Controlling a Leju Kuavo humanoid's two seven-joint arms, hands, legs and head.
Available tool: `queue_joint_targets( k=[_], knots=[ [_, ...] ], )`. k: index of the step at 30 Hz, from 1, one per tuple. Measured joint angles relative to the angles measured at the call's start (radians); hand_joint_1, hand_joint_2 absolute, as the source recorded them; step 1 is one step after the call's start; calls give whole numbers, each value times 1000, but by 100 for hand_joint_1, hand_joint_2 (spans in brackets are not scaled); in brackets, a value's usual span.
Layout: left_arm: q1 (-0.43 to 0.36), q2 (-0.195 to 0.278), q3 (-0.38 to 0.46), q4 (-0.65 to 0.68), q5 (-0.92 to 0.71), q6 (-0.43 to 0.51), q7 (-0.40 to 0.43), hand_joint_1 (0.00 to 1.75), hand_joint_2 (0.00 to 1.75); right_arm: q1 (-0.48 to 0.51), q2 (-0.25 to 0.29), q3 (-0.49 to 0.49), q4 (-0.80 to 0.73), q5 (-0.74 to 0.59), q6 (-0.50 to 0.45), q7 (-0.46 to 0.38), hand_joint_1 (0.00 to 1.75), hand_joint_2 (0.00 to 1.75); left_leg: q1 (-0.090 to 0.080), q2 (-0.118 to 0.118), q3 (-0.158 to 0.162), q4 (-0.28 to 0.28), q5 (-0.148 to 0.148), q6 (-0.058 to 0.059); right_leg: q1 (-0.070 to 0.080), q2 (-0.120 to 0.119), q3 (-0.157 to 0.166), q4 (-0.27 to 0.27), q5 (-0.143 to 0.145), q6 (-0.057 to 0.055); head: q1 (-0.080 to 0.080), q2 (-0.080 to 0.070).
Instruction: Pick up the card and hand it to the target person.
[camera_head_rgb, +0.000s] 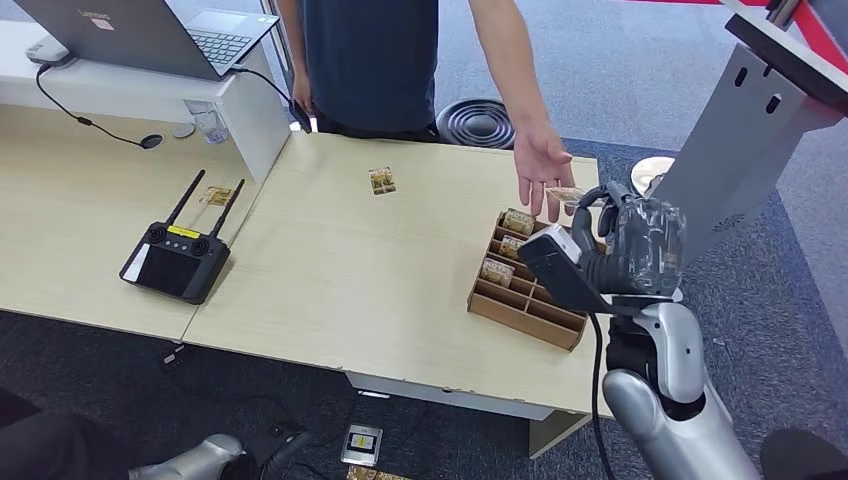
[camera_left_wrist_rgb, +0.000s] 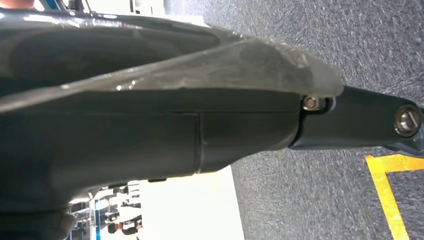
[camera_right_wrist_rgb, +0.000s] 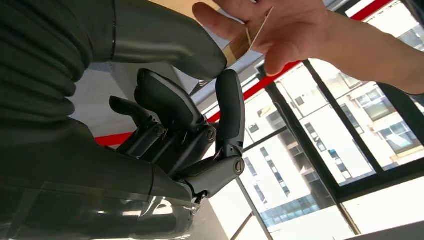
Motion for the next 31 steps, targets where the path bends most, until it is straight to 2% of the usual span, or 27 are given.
queue_joint_targets(
  k=[7,8,11,12,13,31],
  knots=[
    [17,5,14,0,0,1,-11,0,0,0,7,2,-82,-28,-2,-31,175,175,0,0,0,0,0,0,0,0,0,0,0,0,0,0],
    [19,6,15,0,0,1,-12,0,0,0,8,2,-91,-30,-1,-32,168,175,0,0,0,0,0,0,0,0,0,0,0,0,0,0],
    [23,7,16,0,0,1,-13,0,0,0,10,3,-110,-35,1,-34,42,175,0,0,0,0,0,0,0,0,0,0,0,0,0,0],
    [24,7,17,0,0,1,-13,0,0,0,10,3,-116,-37,2,-34,5,175,0,0,0,0,0,0,0,0,0,0,0,0,0,0],
    [26,7,18,0,0,1,-13,0,0,0,10,4,-121,-41,3,-35,0,175,0,0,0,0,0,0,0,0,0,0,0,0,0,0],
    [33,9,38,0,0,-2,-4,0,0,13,9,16,-139,-97,23,-28,0,175,0,0,0,0,0,0,0,0,0,0,0,0,0,0]
  ],
)
